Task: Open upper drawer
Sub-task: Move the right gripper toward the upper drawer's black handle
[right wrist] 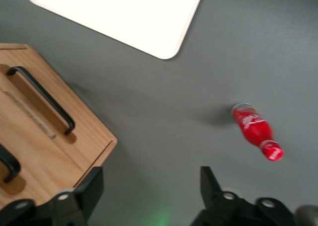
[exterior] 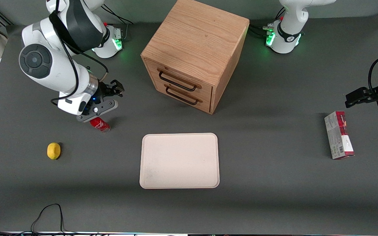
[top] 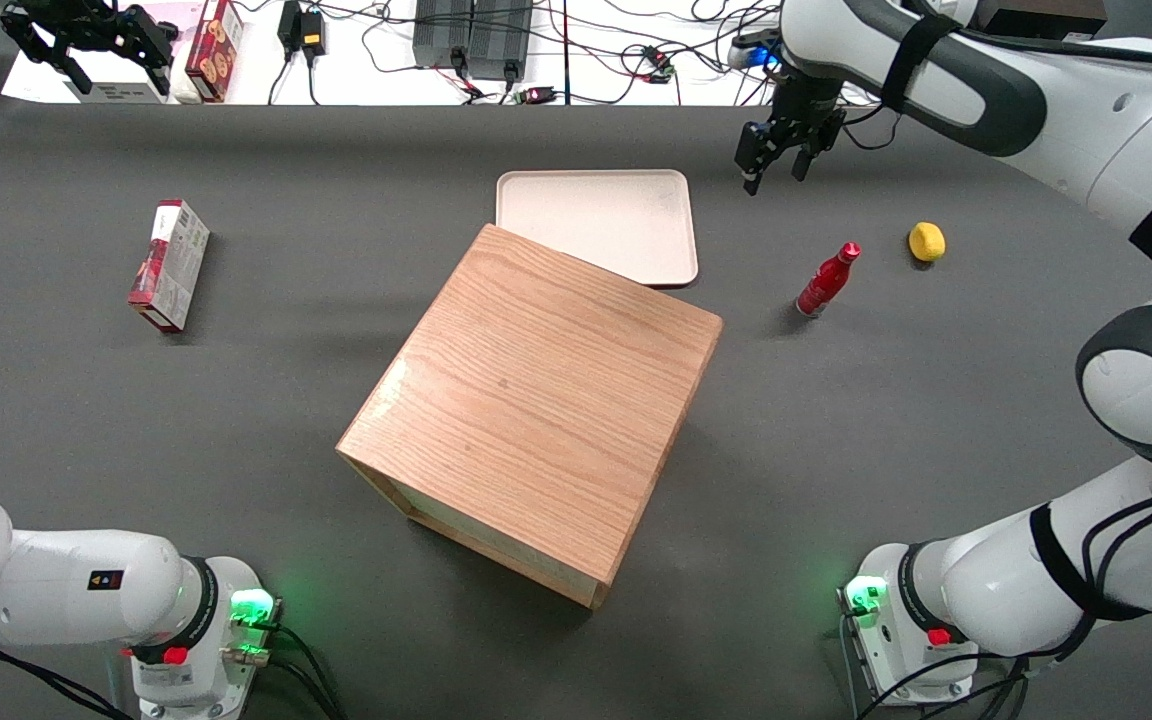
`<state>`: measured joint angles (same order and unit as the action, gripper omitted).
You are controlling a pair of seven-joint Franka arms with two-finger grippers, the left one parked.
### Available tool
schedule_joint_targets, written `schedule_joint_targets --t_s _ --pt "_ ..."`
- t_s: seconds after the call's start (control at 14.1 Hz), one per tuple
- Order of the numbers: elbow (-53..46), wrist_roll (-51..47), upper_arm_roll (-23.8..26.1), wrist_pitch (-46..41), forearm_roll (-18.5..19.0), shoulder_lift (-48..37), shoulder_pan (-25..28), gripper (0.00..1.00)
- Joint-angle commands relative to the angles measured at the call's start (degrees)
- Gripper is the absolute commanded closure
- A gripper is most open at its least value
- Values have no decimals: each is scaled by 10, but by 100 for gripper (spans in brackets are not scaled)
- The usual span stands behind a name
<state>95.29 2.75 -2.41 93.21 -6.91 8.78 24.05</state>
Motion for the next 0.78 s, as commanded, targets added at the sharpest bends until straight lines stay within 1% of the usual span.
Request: schedule_joint_targets --t_s 0.0,0.35,0.57,0.71 --pt "-23 7 -5 -3 -12 11 40 0" --pt "-27 9 -5 -3 -22 28 62 0" --pt "-28 63 -5 -1 -29 31 82 0" --pt "-29 70 -5 22 -30 38 102 0"
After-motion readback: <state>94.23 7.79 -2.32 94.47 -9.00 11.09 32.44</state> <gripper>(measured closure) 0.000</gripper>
